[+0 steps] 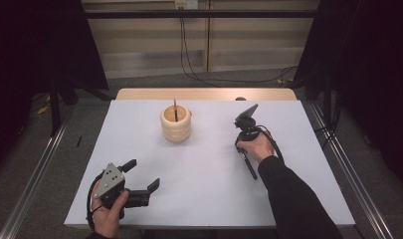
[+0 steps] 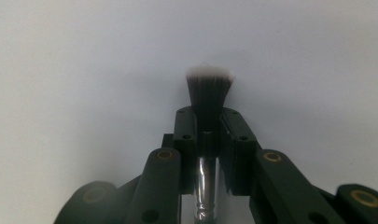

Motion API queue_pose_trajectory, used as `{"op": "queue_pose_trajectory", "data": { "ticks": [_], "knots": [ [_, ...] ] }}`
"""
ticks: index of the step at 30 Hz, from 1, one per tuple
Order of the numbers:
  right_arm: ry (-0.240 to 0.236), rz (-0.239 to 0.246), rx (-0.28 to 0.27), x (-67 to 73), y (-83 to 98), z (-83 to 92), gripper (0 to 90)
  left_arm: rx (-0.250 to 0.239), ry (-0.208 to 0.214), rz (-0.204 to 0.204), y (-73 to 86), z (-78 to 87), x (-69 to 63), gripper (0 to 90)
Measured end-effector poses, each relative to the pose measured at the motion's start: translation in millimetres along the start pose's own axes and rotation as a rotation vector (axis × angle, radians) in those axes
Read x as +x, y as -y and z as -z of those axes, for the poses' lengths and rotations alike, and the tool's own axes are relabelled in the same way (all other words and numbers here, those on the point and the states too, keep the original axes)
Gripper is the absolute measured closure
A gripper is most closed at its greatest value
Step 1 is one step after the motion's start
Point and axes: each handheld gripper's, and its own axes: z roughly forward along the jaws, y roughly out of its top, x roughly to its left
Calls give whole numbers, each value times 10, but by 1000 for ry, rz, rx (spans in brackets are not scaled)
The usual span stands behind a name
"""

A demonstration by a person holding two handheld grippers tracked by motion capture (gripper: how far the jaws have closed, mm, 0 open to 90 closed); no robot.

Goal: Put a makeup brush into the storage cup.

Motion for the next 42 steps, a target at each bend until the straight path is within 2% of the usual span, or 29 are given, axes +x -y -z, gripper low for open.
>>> {"op": "queue_pose_trajectory", "data": {
  "ticks": [5, 9, 18, 22, 26, 28, 33, 35, 37, 38, 41, 42],
  "knots": [
    [-19, 17, 5, -18, 11, 21, 779, -3, 10, 7, 1, 1, 4, 23],
    [-46, 19, -23, -36, 23, 80, 779, -5, 3, 13, 0, 3, 0, 23],
    [-64, 47, -60, -67, 52, 204, 779, -4, 6, 10, 1, 6, 9, 23],
    [-72, 32, -75, -89, 59, 263, 779, -10, 9, 12, 1, 7, 5, 23],
    [-94, 70, -132, -97, 91, 331, 778, -7, 7, 14, 3, 9, 14, 23],
    [-107, 68, -148, -83, 108, 393, 779, -9, 4, 16, 3, 12, 13, 23],
    [-143, 84, -228, -114, 171, 519, 779, -9, 6, 14, 3, 11, 11, 23],
    [-157, 91, -252, -136, 194, 541, 779, -17, 22, 20, 2, 15, 16, 22],
    [-154, 106, -265, -167, 212, 536, 778, -15, 13, 11, -1, 16, 14, 22],
    [-167, 102, -269, -175, 219, 538, 778, -14, 13, 10, -2, 18, 14, 21],
    [-182, 96, -326, -209, 260, 560, 779, -15, 18, 13, 0, 15, 15, 21],
    [-185, 107, -347, -222, 271, 565, 778, -17, 17, 16, 0, 14, 15, 21]
  ]
}}
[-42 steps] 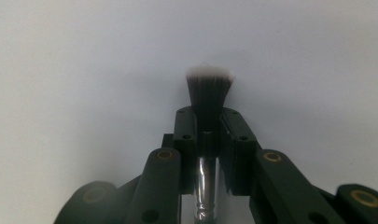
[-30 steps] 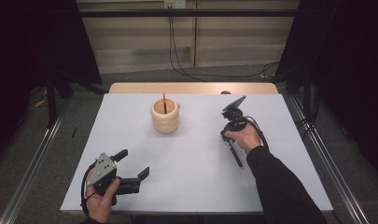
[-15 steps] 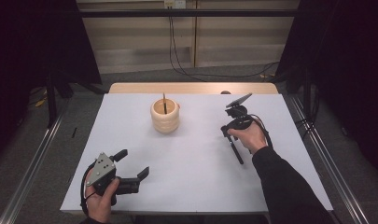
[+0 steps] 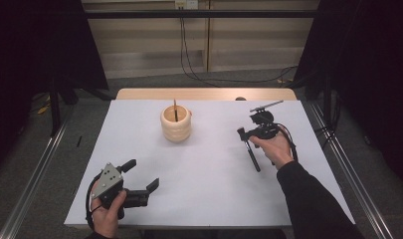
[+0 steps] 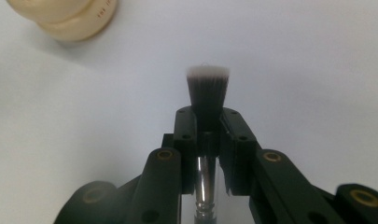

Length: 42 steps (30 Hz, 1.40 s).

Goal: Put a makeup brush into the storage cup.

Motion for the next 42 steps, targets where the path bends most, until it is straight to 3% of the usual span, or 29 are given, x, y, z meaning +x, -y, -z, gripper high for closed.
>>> {"op": "queue_pose_trajectory", "data": {
  "ticks": [5, 11, 20, 24, 29, 42],
  "knots": [
    [-14, 25, -152, -15, 66, 118, 778, 2, 0, 11, 3, -2, -1, 21],
    [-61, 51, -277, -28, 129, 213, 778, 5, 4, 11, 2, 1, -5, 21],
    [-134, 88, -381, -15, 246, 263, 777, 3, 0, 6, -4, 0, -5, 20],
    [-150, 114, -420, -4, 280, 289, 776, -12, 11, 32, -8, -16, -19, 20],
    [-192, 129, -490, 7, 301, 381, 776, -15, -1, 34, -6, 2, 3, 20],
    [-235, 164, -570, -31, 412, 450, 775, -24, -2, 34, -35, -8, -17, 21]
  ]
}}
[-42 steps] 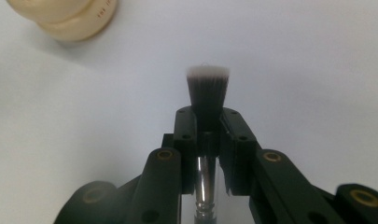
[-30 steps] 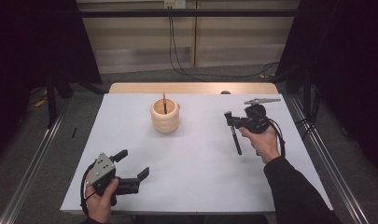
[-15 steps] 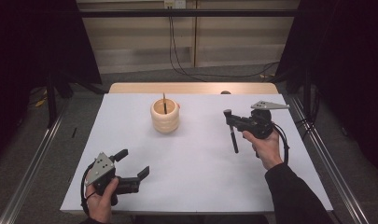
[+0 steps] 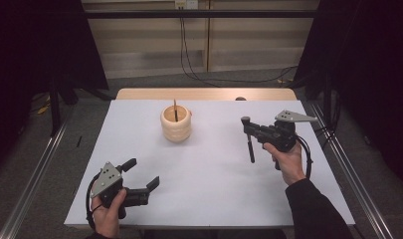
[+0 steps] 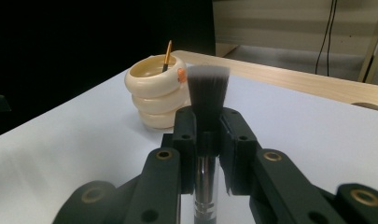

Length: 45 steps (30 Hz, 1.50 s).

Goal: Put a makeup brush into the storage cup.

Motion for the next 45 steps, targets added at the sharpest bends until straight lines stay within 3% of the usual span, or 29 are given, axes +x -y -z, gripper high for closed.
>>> {"op": "queue_pose_trajectory", "data": {
  "ticks": [11, 18, 22, 36, 42, 45],
  "knots": [
    [-52, 31, -58, 70, -28, 138, 775, -14, 12, -27, -103, 10, -50, 21],
    [-73, 55, -54, 108, -31, 217, 775, -31, 36, -32, -176, 4, -117, 16],
    [-80, 40, -86, 109, -55, 278, 775, -22, 45, -39, -185, -25, -129, 16],
    [-146, 36, -88, 256, -78, 221, 775, -20, 92, -56, -240, -173, -283, 13],
    [-168, 39, -89, 314, -91, 198, 775, -23, 130, -66, -301, -289, -351, 16],
    [-179, 42, -87, 347, -96, 186, 775, -26, 129, -63, -333, -360, -377, 16]
  ]
}}
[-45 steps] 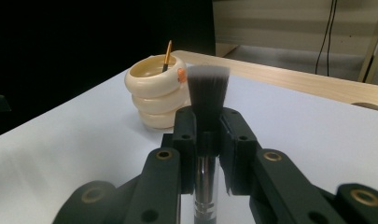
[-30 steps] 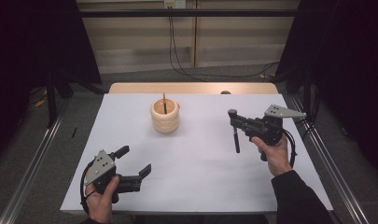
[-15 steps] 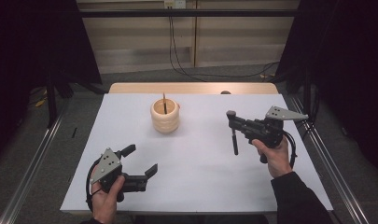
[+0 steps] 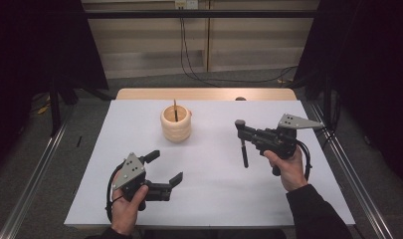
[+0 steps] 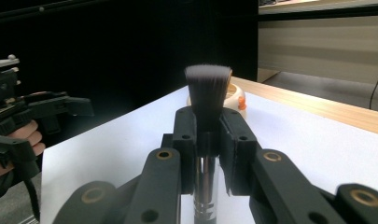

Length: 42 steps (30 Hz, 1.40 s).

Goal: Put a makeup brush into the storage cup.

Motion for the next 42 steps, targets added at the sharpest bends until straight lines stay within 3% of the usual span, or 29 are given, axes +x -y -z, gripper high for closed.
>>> {"op": "queue_pose_trajectory", "data": {
  "ticks": [3, 10, 13, 16, 20, 23, 24, 29, 30, 35, 39, 40, 42],
  "knots": [
    [-10, 5, -1, 35, -9, -31, 776, -3, -6, 6, -18, -75, -37, 16],
    [-45, 14, -11, 133, -65, -102, 776, -19, 36, 14, -44, -207, -79, 16],
    [-58, 20, -5, 172, -69, -139, 775, -13, 31, 13, -68, -274, -98, 20],
    [-65, 29, 2, 201, -71, -166, 776, -31, 60, 37, -92, -345, -119, 23],
    [-70, 28, 3, 234, -69, -187, 776, -31, 59, 32, -128, -426, -158, 30],
    [-81, 30, 5, 255, -61, -211, 776, -5, 74, 22, -161, -499, -190, 34],
    [-83, 31, 5, 261, -60, -217, 776, -4, 102, 26, -164, -534, -203, 41],
    [-91, 41, 12, 306, -59, -264, 776, 1, 117, 19, -190, -652, -290, 42],
    [-95, 43, 12, 307, -58, -265, 776, -9, 140, 26, -192, -681, -298, 42],
    [-92, 41, 13, 321, -50, -283, 775, -5, 144, 14, -248, -769, -340, 33],
    [-96, 41, 13, 332, -49, -293, 776, 5, 169, 29, -268, -857, -381, 16],
    [-96, 42, 16, 336, -49, -294, 776, 11, 146, 24, -273, -875, -395, 21],
    [-102, 38, 12, 345, -48, -306, 776, 14, 166, 30, -273, -913, -395, 37]
  ]
}}
